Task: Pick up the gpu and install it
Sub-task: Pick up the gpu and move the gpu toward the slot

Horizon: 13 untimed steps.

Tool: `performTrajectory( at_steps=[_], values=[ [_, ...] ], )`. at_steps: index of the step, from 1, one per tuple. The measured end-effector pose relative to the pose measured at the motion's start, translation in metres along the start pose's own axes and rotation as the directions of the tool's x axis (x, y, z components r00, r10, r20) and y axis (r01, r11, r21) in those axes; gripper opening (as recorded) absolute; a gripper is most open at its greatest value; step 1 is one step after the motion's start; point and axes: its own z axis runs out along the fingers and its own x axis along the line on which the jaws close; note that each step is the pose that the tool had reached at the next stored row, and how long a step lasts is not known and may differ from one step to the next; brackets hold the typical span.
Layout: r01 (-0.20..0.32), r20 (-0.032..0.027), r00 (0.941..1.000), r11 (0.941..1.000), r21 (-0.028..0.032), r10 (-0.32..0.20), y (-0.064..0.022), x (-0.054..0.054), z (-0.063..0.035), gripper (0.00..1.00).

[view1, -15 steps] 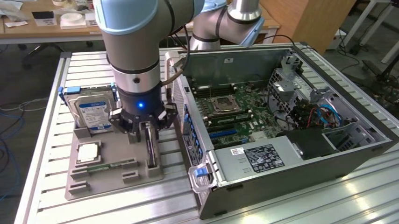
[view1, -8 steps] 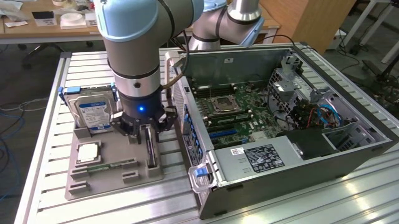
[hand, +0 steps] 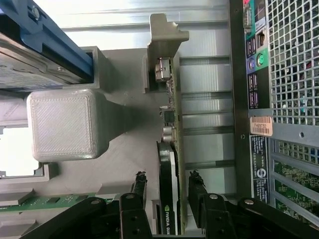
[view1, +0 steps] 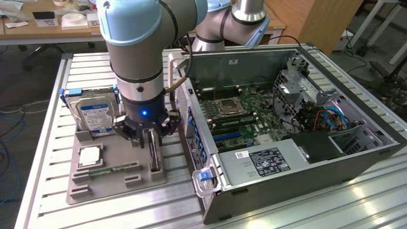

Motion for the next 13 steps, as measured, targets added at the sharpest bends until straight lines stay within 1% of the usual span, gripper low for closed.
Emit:
performTrajectory(
  at_steps=[5, 13],
  values=[
    [0.000, -0.0002, 1.0000, 1.0000, 0.0002, 0.000, 0.0029, 0.0003, 0.0011, 0.47],
    [0.000, -0.0002, 1.0000, 1.0000, 0.0002, 0.000, 0.0034, 0.0003, 0.0031, 0.47]
  ],
)
